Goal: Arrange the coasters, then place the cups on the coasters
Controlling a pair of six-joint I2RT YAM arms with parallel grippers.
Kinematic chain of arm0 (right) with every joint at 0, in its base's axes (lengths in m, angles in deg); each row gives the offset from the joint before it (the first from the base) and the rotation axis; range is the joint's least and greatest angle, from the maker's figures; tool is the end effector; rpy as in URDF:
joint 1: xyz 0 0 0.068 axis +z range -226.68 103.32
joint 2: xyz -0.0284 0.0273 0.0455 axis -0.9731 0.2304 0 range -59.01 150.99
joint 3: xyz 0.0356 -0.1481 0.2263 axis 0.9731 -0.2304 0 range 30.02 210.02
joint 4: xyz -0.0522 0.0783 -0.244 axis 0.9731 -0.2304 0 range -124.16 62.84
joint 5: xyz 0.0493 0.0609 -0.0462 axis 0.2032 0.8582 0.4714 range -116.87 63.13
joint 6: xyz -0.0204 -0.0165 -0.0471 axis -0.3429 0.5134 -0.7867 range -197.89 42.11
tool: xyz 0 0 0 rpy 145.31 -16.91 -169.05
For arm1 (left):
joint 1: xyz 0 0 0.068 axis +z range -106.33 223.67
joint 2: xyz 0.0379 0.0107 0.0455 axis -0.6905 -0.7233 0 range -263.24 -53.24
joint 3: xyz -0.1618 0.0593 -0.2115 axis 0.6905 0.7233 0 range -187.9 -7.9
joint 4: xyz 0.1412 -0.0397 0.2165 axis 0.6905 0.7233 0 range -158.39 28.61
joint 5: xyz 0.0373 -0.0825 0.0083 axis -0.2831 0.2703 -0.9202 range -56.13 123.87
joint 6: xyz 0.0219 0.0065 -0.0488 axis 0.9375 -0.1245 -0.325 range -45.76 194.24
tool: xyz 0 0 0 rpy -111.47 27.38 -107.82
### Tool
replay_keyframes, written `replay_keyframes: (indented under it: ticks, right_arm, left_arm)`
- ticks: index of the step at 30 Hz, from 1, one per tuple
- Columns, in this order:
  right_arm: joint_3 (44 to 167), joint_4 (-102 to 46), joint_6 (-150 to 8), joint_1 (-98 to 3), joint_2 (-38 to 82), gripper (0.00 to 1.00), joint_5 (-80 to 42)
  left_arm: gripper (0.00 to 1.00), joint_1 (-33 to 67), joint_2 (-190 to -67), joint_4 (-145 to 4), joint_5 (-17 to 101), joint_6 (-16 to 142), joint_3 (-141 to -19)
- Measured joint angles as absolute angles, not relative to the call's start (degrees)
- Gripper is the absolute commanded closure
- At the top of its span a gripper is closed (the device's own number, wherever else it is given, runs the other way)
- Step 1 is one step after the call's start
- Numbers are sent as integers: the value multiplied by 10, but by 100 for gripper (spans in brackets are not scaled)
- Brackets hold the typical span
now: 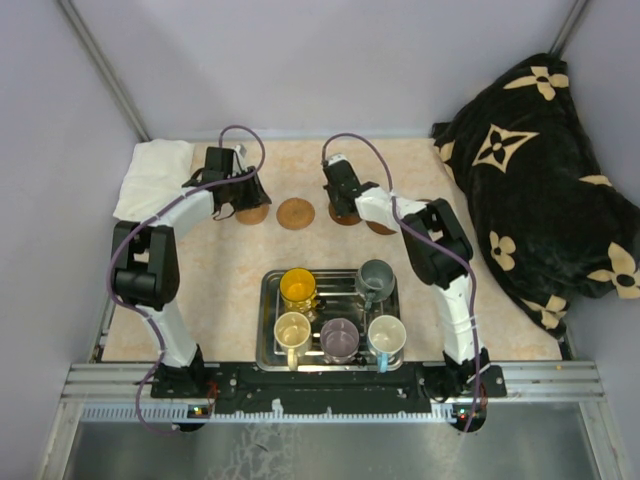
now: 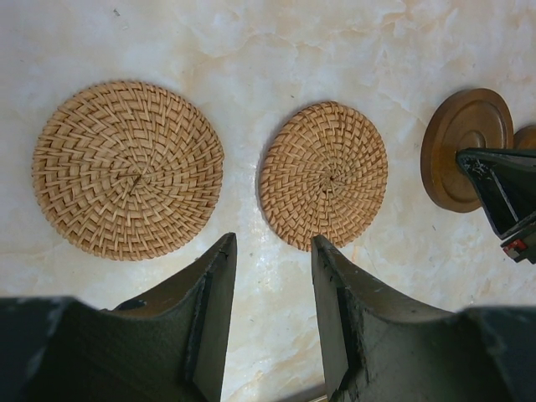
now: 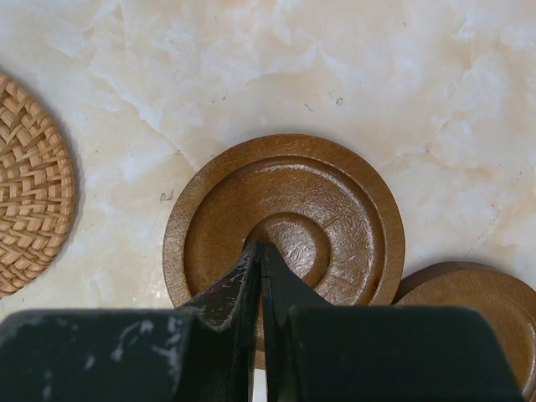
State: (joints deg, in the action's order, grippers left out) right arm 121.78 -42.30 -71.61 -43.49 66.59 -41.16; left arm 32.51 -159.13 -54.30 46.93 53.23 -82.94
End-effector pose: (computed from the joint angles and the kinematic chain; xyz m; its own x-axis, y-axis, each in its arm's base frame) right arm 0.4081 0.2564 0.1597 -0.6709 -0.3121 -0.6727 -0.3234 0.9395 -0.1133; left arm 0.4011 -0.0874 0.2166 -0.7708 -0.2039 -0.6036 0.0741 0.9123 -0.4028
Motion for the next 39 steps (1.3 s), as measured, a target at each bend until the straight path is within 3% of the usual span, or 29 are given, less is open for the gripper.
replay_keyframes:
  ticks: [26,39]
  right_arm:
    - [1210,-430,-718,-411,659,96,-422]
    - [1258,-533,-724,-399,666,93,-442]
  left_arm:
    - [52,325,-1591,-543,469,532,-829]
    - [52,325,-1591,-544,467,532,-829]
